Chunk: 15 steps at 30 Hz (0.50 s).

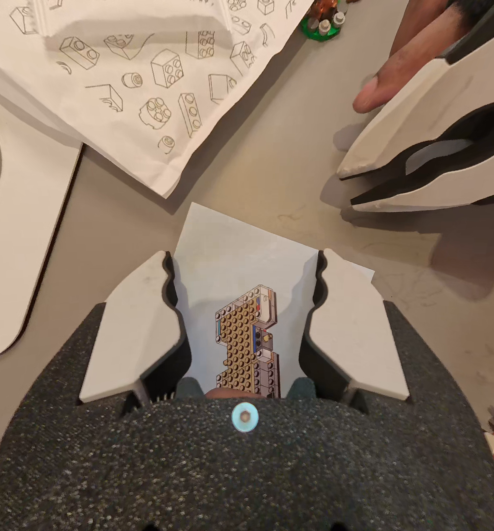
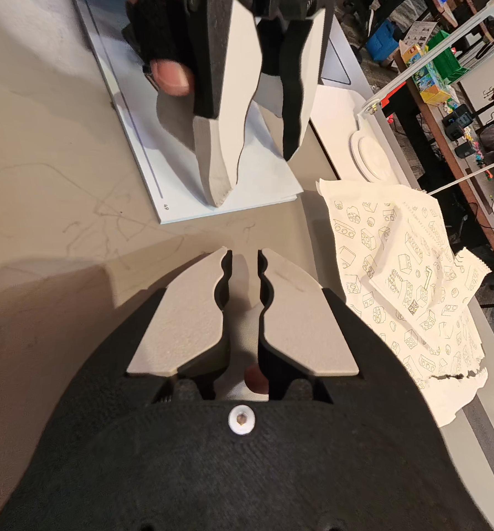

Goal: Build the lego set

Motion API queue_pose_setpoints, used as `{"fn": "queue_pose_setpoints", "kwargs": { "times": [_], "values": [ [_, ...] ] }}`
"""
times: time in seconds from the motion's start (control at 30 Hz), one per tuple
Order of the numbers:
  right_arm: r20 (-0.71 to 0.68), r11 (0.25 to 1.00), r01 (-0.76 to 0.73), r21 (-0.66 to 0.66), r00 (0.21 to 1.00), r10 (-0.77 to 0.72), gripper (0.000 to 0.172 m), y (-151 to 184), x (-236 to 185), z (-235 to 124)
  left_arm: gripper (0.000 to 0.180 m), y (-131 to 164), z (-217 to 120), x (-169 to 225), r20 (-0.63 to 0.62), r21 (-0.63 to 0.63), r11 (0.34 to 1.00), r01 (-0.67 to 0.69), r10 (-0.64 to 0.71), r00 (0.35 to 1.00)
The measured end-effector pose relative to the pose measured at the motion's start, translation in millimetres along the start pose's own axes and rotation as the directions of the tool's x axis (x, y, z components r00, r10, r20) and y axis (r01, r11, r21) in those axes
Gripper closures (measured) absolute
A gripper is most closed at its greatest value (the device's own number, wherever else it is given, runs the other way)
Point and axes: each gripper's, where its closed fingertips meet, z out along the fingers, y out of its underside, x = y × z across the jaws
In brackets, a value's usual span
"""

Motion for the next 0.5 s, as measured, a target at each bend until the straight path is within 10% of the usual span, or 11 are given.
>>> {"fn": "queue_pose_setpoints", "kwargs": {
  "times": [0.5],
  "values": [
    [-0.103,0.999,0.039,0.017,0.994,-0.037,0.149,-11,25,22,0.095,3,-13,-1,0.016,-0.023,0.998,-0.052,0.052,0.998]
  ]
}}
